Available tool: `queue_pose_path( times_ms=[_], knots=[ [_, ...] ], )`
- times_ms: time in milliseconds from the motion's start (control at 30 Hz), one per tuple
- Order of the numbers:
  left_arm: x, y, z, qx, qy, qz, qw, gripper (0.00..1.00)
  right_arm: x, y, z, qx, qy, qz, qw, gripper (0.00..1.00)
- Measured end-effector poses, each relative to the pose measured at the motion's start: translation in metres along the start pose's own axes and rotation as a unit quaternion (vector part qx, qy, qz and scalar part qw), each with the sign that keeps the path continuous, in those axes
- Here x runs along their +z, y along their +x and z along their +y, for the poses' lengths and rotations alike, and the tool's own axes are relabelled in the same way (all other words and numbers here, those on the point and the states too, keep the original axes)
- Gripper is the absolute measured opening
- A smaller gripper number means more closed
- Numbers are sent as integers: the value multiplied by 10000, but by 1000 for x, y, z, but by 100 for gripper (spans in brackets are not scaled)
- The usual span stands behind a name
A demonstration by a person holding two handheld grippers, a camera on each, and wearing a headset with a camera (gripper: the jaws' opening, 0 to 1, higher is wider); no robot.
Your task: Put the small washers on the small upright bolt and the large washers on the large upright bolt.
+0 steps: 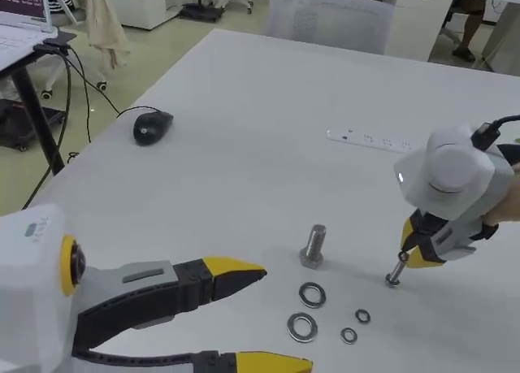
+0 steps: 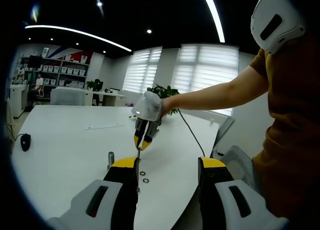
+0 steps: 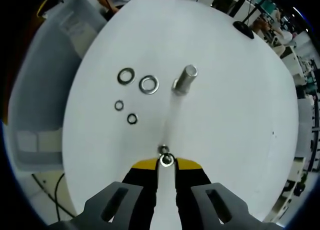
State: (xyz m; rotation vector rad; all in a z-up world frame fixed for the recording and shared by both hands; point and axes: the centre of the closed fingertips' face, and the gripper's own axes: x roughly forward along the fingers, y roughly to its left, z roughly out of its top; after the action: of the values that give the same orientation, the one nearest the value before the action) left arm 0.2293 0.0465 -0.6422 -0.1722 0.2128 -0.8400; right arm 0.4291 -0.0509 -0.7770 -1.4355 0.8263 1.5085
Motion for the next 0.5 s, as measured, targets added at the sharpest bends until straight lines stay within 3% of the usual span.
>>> queue_pose_path(
  times_ms=[500],
  knots=[
    [-3, 1, 2, 18, -65, 33, 10000, 46, -1, 20, 4, 137, -5, 21, 9999, 13]
  ],
)
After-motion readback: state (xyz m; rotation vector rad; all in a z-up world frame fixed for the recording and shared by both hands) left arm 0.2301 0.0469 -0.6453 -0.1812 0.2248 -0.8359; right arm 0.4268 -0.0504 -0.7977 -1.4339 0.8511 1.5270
